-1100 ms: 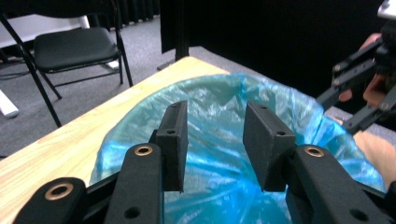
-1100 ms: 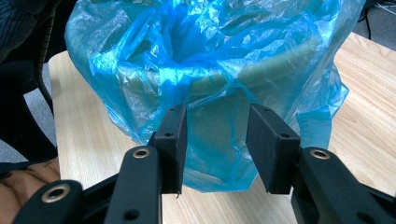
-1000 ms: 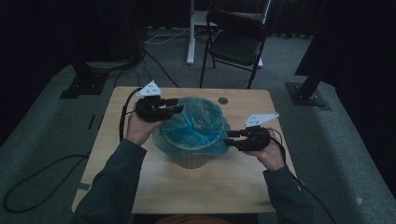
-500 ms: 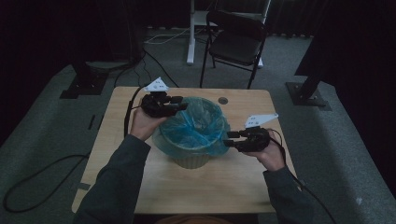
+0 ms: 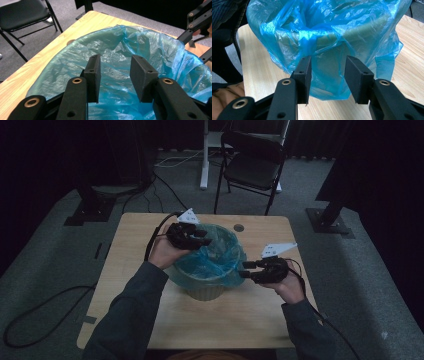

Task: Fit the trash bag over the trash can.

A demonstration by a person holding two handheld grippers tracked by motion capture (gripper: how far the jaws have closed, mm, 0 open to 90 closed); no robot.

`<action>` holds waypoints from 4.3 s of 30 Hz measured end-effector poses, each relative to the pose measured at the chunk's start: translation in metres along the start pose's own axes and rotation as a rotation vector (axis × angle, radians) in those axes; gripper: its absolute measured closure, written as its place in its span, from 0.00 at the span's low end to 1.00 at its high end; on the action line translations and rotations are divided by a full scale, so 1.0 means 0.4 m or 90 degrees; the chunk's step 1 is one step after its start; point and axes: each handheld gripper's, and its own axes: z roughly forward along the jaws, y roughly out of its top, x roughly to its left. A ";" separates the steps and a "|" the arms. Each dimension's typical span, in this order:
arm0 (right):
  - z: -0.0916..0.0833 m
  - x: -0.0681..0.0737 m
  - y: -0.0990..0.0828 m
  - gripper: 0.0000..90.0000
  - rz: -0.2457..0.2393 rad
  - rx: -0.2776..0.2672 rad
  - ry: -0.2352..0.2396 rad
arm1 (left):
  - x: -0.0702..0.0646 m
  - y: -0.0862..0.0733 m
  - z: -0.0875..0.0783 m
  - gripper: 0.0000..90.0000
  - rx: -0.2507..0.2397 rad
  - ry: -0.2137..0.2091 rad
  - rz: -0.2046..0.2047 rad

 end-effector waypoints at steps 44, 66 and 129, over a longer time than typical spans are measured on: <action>0.001 -0.004 -0.001 0.62 0.003 -0.001 0.004 | -0.028 0.034 0.143 0.67 0.182 0.025 0.087; 0.016 0.001 0.001 0.62 0.000 0.005 0.010 | -0.051 0.027 0.192 0.67 0.261 0.073 0.137; -0.001 0.001 -0.005 0.62 0.004 -0.004 0.002 | -0.063 0.032 0.155 0.67 0.192 0.100 0.135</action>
